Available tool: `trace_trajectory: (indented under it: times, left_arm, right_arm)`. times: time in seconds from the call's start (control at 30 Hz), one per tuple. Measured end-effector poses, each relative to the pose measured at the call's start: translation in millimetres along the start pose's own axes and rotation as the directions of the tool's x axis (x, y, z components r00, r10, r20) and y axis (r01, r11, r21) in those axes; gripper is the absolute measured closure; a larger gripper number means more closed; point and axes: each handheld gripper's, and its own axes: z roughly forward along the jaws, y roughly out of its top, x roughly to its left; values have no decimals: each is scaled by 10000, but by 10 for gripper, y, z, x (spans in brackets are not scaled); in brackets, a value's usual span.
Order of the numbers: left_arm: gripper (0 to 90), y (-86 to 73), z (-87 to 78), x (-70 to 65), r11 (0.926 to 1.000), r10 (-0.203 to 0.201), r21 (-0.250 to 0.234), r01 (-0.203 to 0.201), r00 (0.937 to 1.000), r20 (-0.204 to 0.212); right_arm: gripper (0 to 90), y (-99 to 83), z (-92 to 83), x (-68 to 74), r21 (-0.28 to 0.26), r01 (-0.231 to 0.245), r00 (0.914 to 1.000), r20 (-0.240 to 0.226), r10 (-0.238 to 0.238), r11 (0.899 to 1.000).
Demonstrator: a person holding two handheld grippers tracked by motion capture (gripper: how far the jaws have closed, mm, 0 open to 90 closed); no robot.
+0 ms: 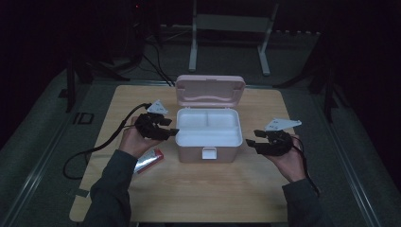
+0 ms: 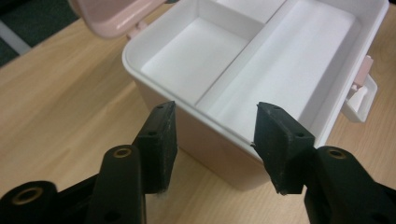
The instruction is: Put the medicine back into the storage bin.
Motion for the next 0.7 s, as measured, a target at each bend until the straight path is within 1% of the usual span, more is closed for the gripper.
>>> trace_trajectory:
  times: [0.03, 0.07, 0.1, 0.17, 0.23, 0.27, 0.3, 0.33, 0.37, 0.4, 0.47, 0.5, 0.57, 0.6, 0.67, 0.7]
  left_arm:
    - [499, 0, 0, 0, 10000, 0, 0, 0, 10000, 0]
    - [499, 75, 15, 8, 9996, 280, 47, -281, 9995, 125]
    - [499, 109, 26, 14, 9989, 448, 127, -450, 9989, 150]
    - [499, 170, 43, 32, 9966, 768, 277, -775, 9968, 236]
    - [499, 225, 63, 47, 9934, 1065, 386, -1078, 9937, 340]
    - [499, 252, 70, 51, 9909, 1264, 425, -1280, 9912, 382]
    - [496, 271, 81, 56, 9894, 1392, 342, -1411, 9889, 524]
    - [497, 294, 92, 60, 9871, 1531, 370, -1555, 9864, 594]
    - [498, 318, 104, 63, 9830, 1729, 511, -1762, 9830, 624]
    - [498, 342, 115, 63, 9780, 1941, 627, -1989, 9782, 741]
    - [506, 387, 144, 55, 9699, 2238, 753, -2315, 9696, 991]
    - [516, 409, 158, 55, 9642, 2402, 879, -2503, 9644, 1109]
    - [533, 454, 194, 55, 9512, 2715, 1172, -2856, 9546, 1227]
    - [545, 477, 214, 56, 9460, 2807, 1296, -2971, 9509, 1307]
    - [562, 519, 252, 75, 9398, 2868, 1487, -3078, 9467, 1469]
    - [568, 534, 272, 76, 9364, 2909, 1592, -3128, 9455, 1466]
  right_arm:
    - [473, 0, 0, 0, 0, 0, 10000, 0, 0, 10000]
    - [472, -18, -12, -3, 22, 0, 10000, 6, 0, 10000]
    - [472, -65, -43, -24, 60, -23, 10000, 23, 22, 10000]
    - [473, -103, -64, -37, 35, -120, 9999, 22, 120, 9999]
    - [472, -139, -76, -41, 51, -152, 9999, -17, 152, 9999]
    - [471, -157, -81, -39, 90, -141, 9999, -18, 141, 9999]
    - [472, -176, -81, -38, 91, -120, 9999, -38, 120, 9999]
    - [472, -195, -81, -31, 158, -177, 9998, -90, 178, 9997]
    - [472, -216, -80, -29, 183, -163, 9998, -111, 165, 9997]
    - [472, -239, -79, -22, 199, -179, 9998, -118, 182, 9996]
    - [472, -288, -75, -5, 173, -253, 9996, -157, 255, 9995]
    - [473, -311, -69, 6, 197, -310, 9993, -184, 314, 9993]
    - [473, -355, -42, 25, 295, -252, 9993, -255, 260, 9992]
    - [472, -376, -23, 36, 409, -224, 9993, -283, 236, 9989]
    - [471, -411, 7, 51, 597, -193, 9993, -294, 211, 9980]
    - [472, -428, 16, 54, 619, -180, 9993, -331, 201, 9979]
